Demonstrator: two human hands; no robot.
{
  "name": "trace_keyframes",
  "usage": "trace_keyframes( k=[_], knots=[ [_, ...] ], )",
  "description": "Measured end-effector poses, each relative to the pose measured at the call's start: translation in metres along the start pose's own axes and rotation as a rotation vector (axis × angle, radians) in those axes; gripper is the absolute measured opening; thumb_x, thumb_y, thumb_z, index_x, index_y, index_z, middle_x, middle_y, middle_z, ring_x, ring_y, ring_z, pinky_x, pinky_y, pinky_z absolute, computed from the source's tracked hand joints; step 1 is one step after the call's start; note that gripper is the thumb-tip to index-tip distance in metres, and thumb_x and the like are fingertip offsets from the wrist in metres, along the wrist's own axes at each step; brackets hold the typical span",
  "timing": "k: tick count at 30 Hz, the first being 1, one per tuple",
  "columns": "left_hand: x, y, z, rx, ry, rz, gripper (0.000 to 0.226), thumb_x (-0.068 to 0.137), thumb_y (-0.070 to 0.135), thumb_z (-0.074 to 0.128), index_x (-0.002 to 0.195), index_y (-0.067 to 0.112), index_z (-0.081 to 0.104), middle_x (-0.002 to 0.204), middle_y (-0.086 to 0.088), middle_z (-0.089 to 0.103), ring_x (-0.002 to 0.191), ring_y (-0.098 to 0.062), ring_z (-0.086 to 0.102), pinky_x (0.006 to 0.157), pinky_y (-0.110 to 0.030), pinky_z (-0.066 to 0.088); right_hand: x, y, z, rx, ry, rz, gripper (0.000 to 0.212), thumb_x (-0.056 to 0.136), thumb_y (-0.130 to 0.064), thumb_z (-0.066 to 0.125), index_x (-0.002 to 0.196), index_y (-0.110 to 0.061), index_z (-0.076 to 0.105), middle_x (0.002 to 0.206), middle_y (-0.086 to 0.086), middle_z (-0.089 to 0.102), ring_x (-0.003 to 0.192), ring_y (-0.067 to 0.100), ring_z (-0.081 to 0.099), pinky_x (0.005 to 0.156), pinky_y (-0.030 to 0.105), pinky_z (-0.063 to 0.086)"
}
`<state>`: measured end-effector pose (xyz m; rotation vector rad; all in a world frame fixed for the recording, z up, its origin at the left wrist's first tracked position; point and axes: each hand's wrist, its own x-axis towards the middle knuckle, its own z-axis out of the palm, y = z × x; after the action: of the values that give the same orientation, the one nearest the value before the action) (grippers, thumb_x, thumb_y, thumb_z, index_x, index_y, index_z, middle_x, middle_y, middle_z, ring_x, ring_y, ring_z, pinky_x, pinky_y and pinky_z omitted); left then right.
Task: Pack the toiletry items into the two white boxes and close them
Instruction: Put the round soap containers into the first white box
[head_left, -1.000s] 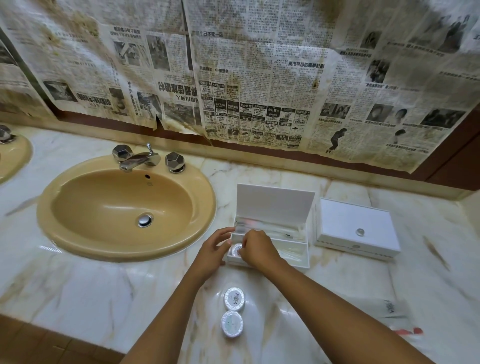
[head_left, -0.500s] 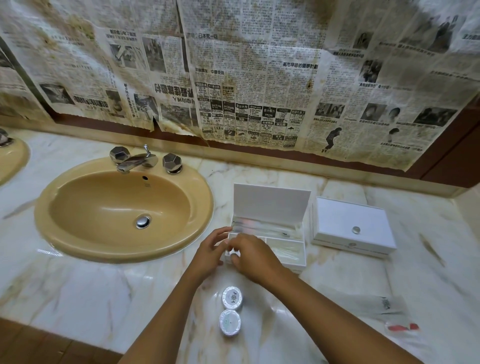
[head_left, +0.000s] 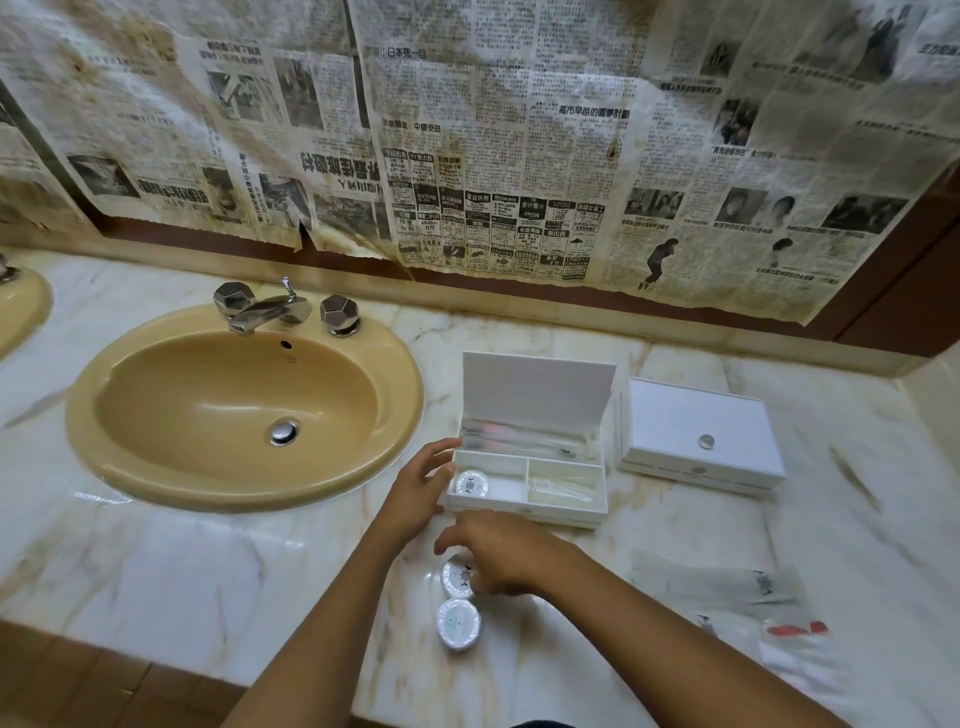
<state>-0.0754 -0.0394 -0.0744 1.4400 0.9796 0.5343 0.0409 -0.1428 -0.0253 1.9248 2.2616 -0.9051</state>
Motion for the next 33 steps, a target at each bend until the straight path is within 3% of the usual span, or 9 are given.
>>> trace_keyframes(
  k=[7, 11, 15, 19, 24, 26, 28, 33],
  knots=[
    [-0.002, 0.003, 0.001, -0.013, -0.001, -0.004, 0.029, 0.101, 0.02, 0.048, 0.125, 0.033, 0.056, 0.127, 0.006, 0.06, 0.116, -0.007, 0.056, 0.064, -0.019, 0.053, -0.001, 0.0, 0.001, -0.014, -0.041, 0.002, 0.054, 0.08, -0.019, 0.07, 0.13, -0.028, 0.052, 0.121, 0.003, 0.052, 0.108, 0.025, 0.054, 0.072, 0.029, 0.04],
    [-0.003, 0.004, 0.001, -0.036, 0.001, -0.01, 0.03, 0.101, 0.018, 0.047, 0.127, 0.03, 0.056, 0.126, 0.004, 0.06, 0.114, -0.006, 0.057, 0.061, -0.017, 0.052, -0.001, 0.001, 0.005, -0.03, -0.006, 0.006, 0.047, 0.08, -0.017, 0.068, 0.125, -0.025, 0.055, 0.118, 0.004, 0.053, 0.105, 0.027, 0.055, 0.067, 0.028, 0.035],
    [-0.003, 0.003, 0.001, -0.035, 0.001, -0.008, 0.03, 0.101, 0.017, 0.047, 0.125, 0.031, 0.057, 0.126, 0.006, 0.061, 0.114, -0.005, 0.057, 0.062, -0.018, 0.053, 0.001, 0.002, 0.009, -0.038, 0.022, 0.015, 0.044, 0.079, -0.021, 0.068, 0.121, -0.023, 0.056, 0.115, 0.004, 0.054, 0.102, 0.027, 0.056, 0.069, 0.031, 0.043],
    [-0.001, 0.0, -0.001, -0.037, -0.004, 0.004, 0.03, 0.1, 0.017, 0.048, 0.123, 0.033, 0.058, 0.127, 0.009, 0.059, 0.119, -0.006, 0.054, 0.07, -0.029, 0.058, 0.001, 0.0, -0.005, 0.02, 0.123, 0.042, 0.036, 0.077, -0.027, 0.068, 0.111, -0.019, 0.059, 0.108, 0.003, 0.061, 0.096, 0.026, 0.059, 0.076, 0.037, 0.051],
    [0.0, -0.001, -0.001, -0.078, -0.003, -0.025, 0.03, 0.099, 0.015, 0.05, 0.121, 0.033, 0.059, 0.122, 0.002, 0.065, 0.108, -0.018, 0.064, 0.075, -0.034, 0.055, 0.008, 0.006, -0.025, 0.164, 0.374, 0.198, 0.025, 0.08, -0.031, 0.063, 0.099, -0.017, 0.056, 0.103, 0.004, 0.062, 0.096, 0.026, 0.059, 0.074, 0.033, 0.045],
    [0.0, -0.001, -0.001, -0.055, -0.006, -0.035, 0.03, 0.098, 0.018, 0.051, 0.121, 0.036, 0.059, 0.122, 0.005, 0.065, 0.107, -0.016, 0.064, 0.072, -0.033, 0.055, 0.014, 0.01, -0.031, 0.168, 0.422, 0.29, 0.035, 0.081, -0.033, 0.063, 0.109, -0.015, 0.056, 0.108, 0.007, 0.062, 0.1, 0.027, 0.058, 0.077, 0.032, 0.044],
    [0.0, 0.0, -0.002, -0.038, -0.009, -0.028, 0.029, 0.099, 0.019, 0.051, 0.122, 0.035, 0.058, 0.122, 0.006, 0.064, 0.106, -0.011, 0.063, 0.07, -0.029, 0.054, 0.019, 0.015, -0.034, 0.187, 0.435, 0.361, 0.043, 0.081, -0.034, 0.065, 0.117, -0.014, 0.052, 0.111, 0.009, 0.062, 0.103, 0.03, 0.058, 0.077, 0.031, 0.044],
    [-0.001, 0.001, -0.001, -0.014, -0.003, -0.024, 0.03, 0.099, 0.018, 0.05, 0.124, 0.032, 0.057, 0.122, 0.008, 0.063, 0.102, -0.002, 0.061, 0.07, -0.027, 0.053, 0.034, 0.022, -0.032, 0.184, 0.364, 0.45, 0.023, 0.081, -0.032, 0.062, 0.094, -0.014, 0.061, 0.103, 0.009, 0.065, 0.097, 0.03, 0.06, 0.069, 0.029, 0.041]
  ],
)
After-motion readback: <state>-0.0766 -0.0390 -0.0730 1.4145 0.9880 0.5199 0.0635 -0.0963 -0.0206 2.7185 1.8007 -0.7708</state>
